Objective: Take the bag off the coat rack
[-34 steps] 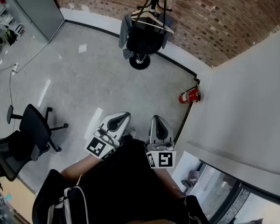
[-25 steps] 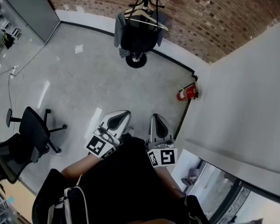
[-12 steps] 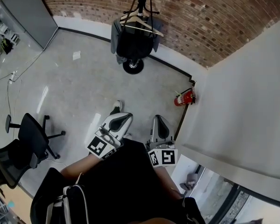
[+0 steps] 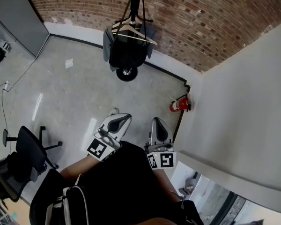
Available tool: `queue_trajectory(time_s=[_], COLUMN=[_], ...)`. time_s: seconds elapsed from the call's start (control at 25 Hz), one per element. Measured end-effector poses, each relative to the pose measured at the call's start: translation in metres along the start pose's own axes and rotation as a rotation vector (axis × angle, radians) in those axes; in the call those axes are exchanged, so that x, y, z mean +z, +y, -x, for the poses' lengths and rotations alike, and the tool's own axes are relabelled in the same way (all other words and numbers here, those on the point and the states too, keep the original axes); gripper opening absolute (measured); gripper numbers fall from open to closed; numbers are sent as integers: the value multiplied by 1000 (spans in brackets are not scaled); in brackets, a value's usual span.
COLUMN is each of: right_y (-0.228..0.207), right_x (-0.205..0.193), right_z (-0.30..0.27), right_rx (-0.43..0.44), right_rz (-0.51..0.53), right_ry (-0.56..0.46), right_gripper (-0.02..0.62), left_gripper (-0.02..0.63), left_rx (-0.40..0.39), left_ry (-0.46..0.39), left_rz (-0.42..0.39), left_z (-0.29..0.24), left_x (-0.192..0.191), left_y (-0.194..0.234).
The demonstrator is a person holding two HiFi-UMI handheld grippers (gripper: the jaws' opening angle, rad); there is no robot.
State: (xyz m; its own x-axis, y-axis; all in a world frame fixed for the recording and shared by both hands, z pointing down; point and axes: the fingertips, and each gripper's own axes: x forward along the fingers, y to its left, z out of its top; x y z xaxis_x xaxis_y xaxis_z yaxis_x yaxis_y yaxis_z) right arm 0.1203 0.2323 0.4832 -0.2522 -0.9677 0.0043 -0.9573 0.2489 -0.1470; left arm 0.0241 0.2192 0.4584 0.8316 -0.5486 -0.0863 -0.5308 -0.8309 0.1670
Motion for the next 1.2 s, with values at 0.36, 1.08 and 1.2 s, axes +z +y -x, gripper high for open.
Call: queue_trajectory(time_s=[0.36, 1.08, 1.2], right_y=[-7, 26, 29], right_x=[2, -4, -4], right_z=[-84, -256, -269], right_rx=[-46, -6, -3], right_rz=[19, 133, 141], right_ry=[82, 187, 191], right_gripper=[21, 20, 20], left_gripper=[18, 18, 18], left_rx=[-7, 14, 6], left_ry=[23, -48, -40], left_rz=[37, 127, 122], left_z=[-30, -59, -67], left_x=[13, 43, 43], left_y=[73, 242, 258])
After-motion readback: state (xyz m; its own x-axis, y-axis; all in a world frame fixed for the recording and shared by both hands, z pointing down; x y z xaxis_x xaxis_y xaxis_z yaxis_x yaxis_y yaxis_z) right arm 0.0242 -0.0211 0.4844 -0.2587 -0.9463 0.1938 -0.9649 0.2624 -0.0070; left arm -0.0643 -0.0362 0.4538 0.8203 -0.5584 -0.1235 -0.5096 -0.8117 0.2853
